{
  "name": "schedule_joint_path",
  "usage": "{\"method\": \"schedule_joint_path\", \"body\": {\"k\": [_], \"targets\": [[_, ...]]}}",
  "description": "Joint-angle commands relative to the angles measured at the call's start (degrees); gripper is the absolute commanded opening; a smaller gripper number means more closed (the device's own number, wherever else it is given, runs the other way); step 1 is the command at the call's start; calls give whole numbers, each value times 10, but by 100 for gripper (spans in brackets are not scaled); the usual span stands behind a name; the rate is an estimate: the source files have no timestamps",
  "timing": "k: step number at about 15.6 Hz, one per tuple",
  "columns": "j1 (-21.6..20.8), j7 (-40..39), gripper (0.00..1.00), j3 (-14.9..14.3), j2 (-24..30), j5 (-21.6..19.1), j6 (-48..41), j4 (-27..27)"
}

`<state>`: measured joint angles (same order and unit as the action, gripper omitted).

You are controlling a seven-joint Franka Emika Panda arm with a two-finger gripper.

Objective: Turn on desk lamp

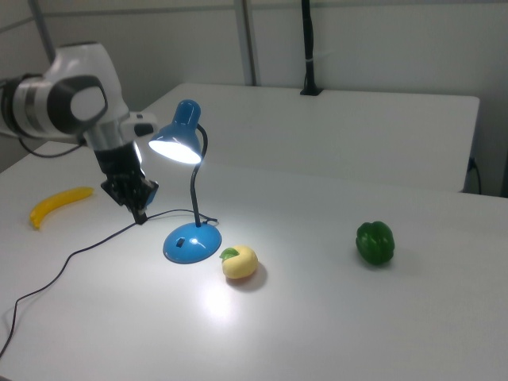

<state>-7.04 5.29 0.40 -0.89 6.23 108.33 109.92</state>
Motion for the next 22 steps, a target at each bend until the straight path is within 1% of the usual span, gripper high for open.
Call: {"method": "schedule_joint_path", "body": {"k": [1,6,8,9,10,12,13,14,15,16,22], "targets": [[1,7,2,-1,-5,0,-98,-100],[8,-27,2,-7,-5,0,-119,-144],[8,-34,7,-8,-5,-9,-141,-160],[9,-36,8,-8,-4,-17,-141,-165],[11,-36,14,-8,-4,-24,-143,-173],[13,-35,40,-8,0,-24,-161,-177],[12,-36,60,-8,0,-24,-172,-177],[12,-37,84,-7,1,-24,-175,-177],[13,-37,97,-7,1,-23,-175,-177],[13,-37,100,-6,2,-22,-175,-177],[19,-37,100,-8,9,-23,-175,-177]]}}
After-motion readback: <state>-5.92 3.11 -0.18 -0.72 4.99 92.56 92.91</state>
